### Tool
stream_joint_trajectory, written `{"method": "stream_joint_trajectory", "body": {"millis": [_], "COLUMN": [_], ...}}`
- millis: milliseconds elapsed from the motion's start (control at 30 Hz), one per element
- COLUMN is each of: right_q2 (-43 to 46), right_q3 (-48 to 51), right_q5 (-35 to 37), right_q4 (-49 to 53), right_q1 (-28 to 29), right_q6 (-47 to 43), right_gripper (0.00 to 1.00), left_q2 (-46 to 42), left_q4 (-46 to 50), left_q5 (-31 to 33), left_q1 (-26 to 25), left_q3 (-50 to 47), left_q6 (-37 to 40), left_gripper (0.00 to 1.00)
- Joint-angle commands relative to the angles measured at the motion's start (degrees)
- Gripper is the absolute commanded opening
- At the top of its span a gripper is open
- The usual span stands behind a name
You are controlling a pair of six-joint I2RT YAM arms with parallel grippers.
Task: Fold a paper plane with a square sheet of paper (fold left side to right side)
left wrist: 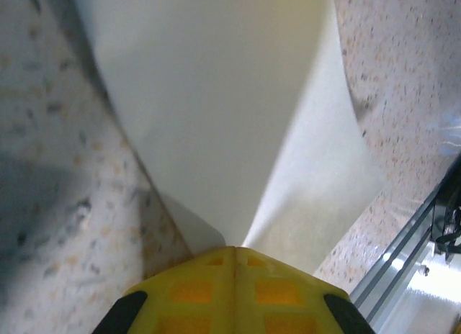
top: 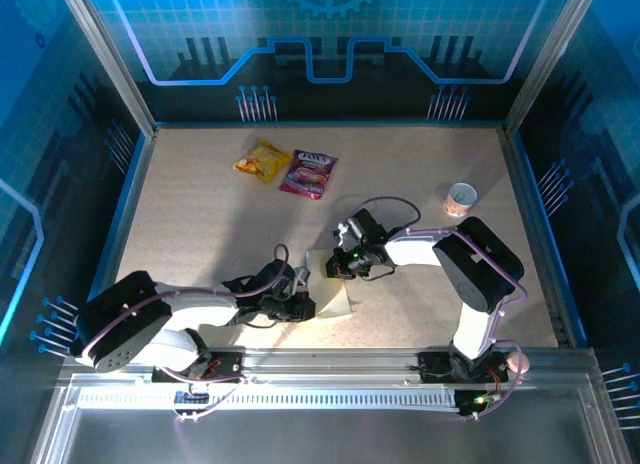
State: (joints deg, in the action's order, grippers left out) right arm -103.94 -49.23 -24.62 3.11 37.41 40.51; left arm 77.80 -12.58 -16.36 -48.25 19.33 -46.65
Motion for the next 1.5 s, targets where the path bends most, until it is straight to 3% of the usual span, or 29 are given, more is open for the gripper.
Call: {"method": "stream_joint_trajectory", "body": {"millis": [0,433,700,1100,1467], "right_q2": [-5.0,-4.43,-4.69,-4.96,-5.67], "right_q3": [2.63,2.21,2.21,1.86,1.87], "right_q5": [11.01,10.99,10.8,10.43,10.55], "right_q4": [8.49,9.1,8.84,9.15,9.37], "right_q1": [-1.54,-1.45,-1.45,-1.37,-1.68], "right_q6": [0.17,-0.17,-0.19,-0.5,-0.78], "right_gripper": [0.0,0.0,0.0,0.0,0.0], "left_q2": [-2.67,-7.97,-1.54,9.68,5.8], "left_q4": [6.76,10.07,5.37,0.66,3.94], "left_q5": [-0.48,-0.88,-3.11,-4.56,-4.54], "left_q1": [-1.23,2.16,3.06,0.6,-2.42], "left_q3": [-3.04,2.17,6.38,6.78,1.27], "left_q6": [-1.85,-2.15,-0.63,-0.59,-1.68], "left_gripper": [0.07,0.09,0.08,0.08,0.08]}}
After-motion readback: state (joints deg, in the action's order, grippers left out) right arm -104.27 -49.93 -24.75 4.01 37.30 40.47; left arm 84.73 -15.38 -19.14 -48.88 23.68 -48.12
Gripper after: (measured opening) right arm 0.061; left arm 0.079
